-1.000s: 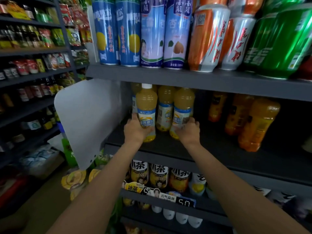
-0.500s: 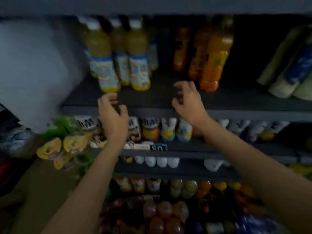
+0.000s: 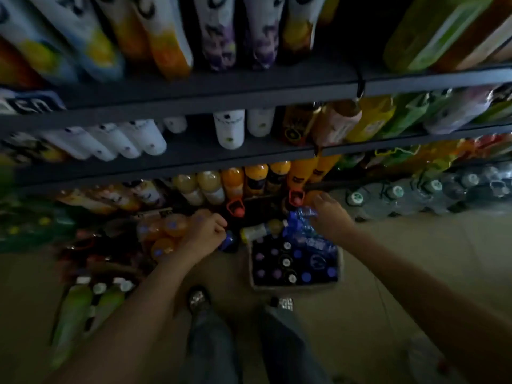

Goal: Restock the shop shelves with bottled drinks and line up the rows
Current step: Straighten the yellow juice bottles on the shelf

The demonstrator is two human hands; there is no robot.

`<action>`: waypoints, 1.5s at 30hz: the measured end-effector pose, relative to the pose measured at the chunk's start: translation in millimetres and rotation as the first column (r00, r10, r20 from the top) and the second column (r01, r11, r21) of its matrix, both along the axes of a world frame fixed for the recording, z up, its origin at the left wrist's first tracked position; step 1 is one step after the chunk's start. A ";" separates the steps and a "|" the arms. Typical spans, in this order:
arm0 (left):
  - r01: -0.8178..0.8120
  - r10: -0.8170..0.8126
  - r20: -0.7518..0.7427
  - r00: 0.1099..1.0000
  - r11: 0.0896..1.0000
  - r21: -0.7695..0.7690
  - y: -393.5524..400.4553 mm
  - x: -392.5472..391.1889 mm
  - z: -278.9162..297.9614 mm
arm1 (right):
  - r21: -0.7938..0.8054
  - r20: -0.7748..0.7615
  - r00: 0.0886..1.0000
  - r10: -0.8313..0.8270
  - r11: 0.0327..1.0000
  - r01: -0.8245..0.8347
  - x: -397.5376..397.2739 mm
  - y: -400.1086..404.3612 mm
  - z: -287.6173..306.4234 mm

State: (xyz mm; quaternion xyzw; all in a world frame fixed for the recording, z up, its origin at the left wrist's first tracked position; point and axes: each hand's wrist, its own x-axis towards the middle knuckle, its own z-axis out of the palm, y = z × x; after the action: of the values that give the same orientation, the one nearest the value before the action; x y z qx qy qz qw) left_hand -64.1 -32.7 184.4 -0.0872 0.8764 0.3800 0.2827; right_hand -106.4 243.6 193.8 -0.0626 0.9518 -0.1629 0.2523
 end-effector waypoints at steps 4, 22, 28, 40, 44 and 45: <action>0.003 -0.006 -0.054 0.998 0.998 -0.055 41.3 4.7 -48.7 | 0.097 0.221 0.974 0.044 0.993 -0.067 25.4 35.2 -81.5; -0.242 0.244 0.019 0.970 0.966 -0.096 43.1 53.8 -315.7 | 0.560 -0.027 0.730 0.683 0.615 -0.555 -20.4 -63.5 -422.1; -0.172 0.177 0.020 0.984 0.974 -0.147 47.6 33.6 -271.9 | 0.468 0.049 0.619 0.784 0.530 -0.708 -29.5 -83.2 -340.9; -0.219 0.158 0.203 0.966 0.920 0.327 0.3 -25.5 44.2 | 0.515 -0.673 -0.094 0.733 0.375 -0.771 -73.9 -122.4 65.3; -0.273 0.272 0.069 0.960 0.846 0.458 -59.5 -33.2 132.3 | 0.073 -0.866 0.340 0.367 0.764 -0.641 -77.7 -168.8 170.4; -0.265 0.289 0.025 0.957 0.837 0.478 -76.7 -33.4 153.2 | -0.111 -0.815 0.507 0.282 0.782 -0.614 -74.5 -185.9 191.6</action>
State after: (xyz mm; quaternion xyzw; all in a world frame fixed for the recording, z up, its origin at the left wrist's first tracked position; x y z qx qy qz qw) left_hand -97.5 -109.4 337.6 -0.1316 0.7406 0.6226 0.2160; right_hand -180.9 57.7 385.4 -0.4233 0.8617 -0.2326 -0.1558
